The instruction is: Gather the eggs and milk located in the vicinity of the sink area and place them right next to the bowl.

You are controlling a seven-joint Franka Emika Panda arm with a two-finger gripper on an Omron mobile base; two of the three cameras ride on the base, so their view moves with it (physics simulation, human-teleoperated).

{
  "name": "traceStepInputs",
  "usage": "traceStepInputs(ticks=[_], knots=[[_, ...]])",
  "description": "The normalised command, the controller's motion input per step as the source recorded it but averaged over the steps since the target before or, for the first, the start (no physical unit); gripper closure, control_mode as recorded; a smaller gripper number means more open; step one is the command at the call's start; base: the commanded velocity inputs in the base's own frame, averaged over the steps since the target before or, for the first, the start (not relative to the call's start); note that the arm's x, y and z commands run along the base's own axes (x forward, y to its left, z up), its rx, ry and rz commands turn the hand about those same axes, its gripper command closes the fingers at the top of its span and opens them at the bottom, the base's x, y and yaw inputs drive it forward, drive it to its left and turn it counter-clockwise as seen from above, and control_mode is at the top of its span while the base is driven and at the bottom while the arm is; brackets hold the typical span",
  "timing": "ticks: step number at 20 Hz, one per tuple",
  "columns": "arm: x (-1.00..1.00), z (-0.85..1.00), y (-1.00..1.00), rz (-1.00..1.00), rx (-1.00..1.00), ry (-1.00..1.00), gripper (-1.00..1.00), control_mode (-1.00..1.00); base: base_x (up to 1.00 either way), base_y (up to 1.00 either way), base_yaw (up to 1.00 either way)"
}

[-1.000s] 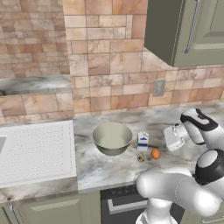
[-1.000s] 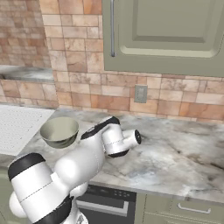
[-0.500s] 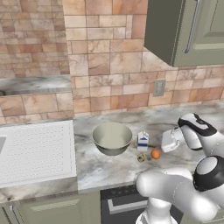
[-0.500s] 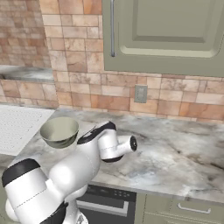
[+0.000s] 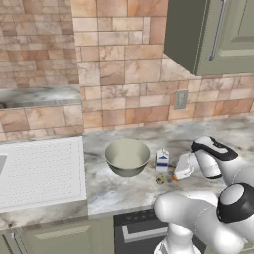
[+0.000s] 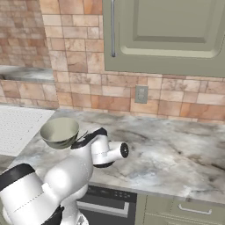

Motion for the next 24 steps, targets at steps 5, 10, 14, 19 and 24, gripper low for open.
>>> traceStepInputs(ticks=[5,10,14,19,24], knots=[[0.24,-0.18,0.0,0.0,0.0,0.0,-1.0,-1.0,0.0,0.0,0.0],[0.29,-0.16,0.0,0.0,0.0,0.0,-1.0,-1.0,0.0,0.0,0.0],[0.22,-0.15,-0.07,0.0,0.0,0.0,-1.0,-1.0,0.0,0.0,0.0],[0.19,-0.17,-0.12,0.0,0.0,0.0,-1.0,-1.0,0.0,0.0,0.0],[0.16,-0.24,-0.01,0.0,0.0,0.0,-1.0,-1.0,0.0,0.0,0.0]])
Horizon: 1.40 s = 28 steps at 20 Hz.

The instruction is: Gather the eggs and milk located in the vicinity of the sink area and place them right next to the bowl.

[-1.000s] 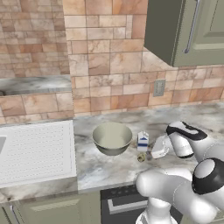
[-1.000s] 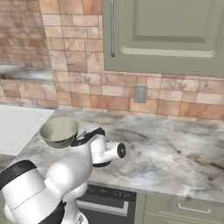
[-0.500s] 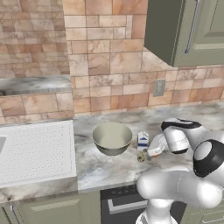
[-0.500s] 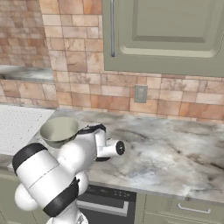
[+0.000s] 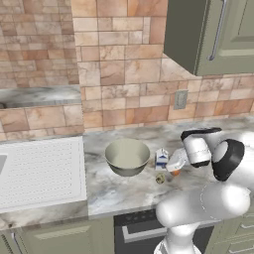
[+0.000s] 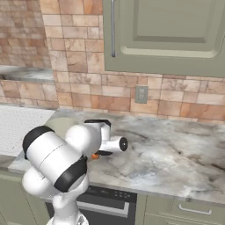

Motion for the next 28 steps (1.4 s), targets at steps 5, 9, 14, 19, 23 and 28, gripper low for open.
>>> traceStepInputs(ticks=[5,9,14,19,23,28], knots=[[0.05,-0.41,0.0,0.0,0.0,0.0,-1.0,-1.0,0.0,0.0,0.0],[0.0,-0.44,0.0,0.0,0.0,-0.03,-1.0,-1.0,0.0,0.0,0.0],[0.0,-0.38,0.18,0.0,0.0,-0.06,-1.0,-1.0,0.0,0.0,0.0],[0.0,-0.36,0.4,0.01,0.0,-0.08,-1.0,-1.0,0.0,0.0,0.0],[-0.02,-0.32,0.42,0.03,0.0,-0.07,-1.0,-1.0,0.0,0.0,0.0],[-0.08,-0.3,0.34,0.04,0.0,-0.07,-1.0,-1.0,0.0,0.0,0.0]])
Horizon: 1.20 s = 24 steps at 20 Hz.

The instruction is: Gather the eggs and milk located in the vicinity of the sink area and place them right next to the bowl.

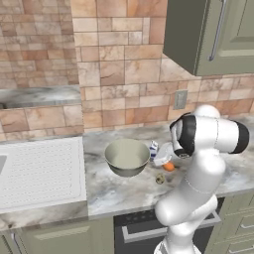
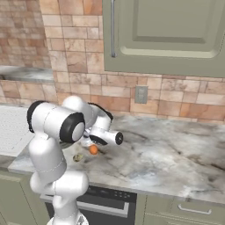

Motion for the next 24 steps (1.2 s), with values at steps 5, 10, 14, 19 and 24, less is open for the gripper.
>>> traceStepInputs(ticks=[5,10,14,19,24], knots=[[-0.09,-0.26,0.21,0.03,0.0,-0.05,-1.0,-1.0,0.0,0.0,0.0],[-0.3,-0.09,0.0,0.0,0.0,-0.08,-1.0,-1.0,0.0,0.0,0.0],[-0.38,0.0,0.09,0.03,0.0,-0.14,-1.0,-1.0,0.0,0.0,0.0],[-0.54,0.04,0.0,0.0,0.0,-0.15,-1.0,-1.0,0.0,0.0,0.0],[-0.29,0.17,-0.06,0.0,0.0,-0.08,-1.0,-1.0,0.0,0.0,0.0]])
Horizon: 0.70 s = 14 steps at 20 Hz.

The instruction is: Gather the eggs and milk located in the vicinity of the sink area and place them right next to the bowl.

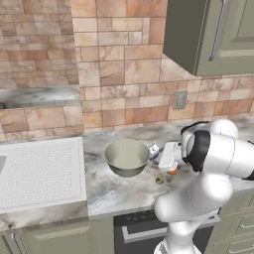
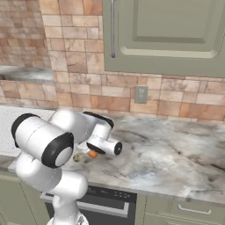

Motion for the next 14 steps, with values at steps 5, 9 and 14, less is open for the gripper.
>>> traceStepInputs(ticks=[5,9,14], knots=[[-0.01,0.07,-0.19,0.0,0.0,0.0,-1.0,-1.0,0.0,0.0,0.0],[0.02,0.06,-0.38,0.0,0.0,0.1,-1.0,-1.0,0.0,0.0,0.0],[0.01,0.23,-0.3,0.0,0.0,0.19,-1.0,-1.0,0.0,0.0,0.0]])
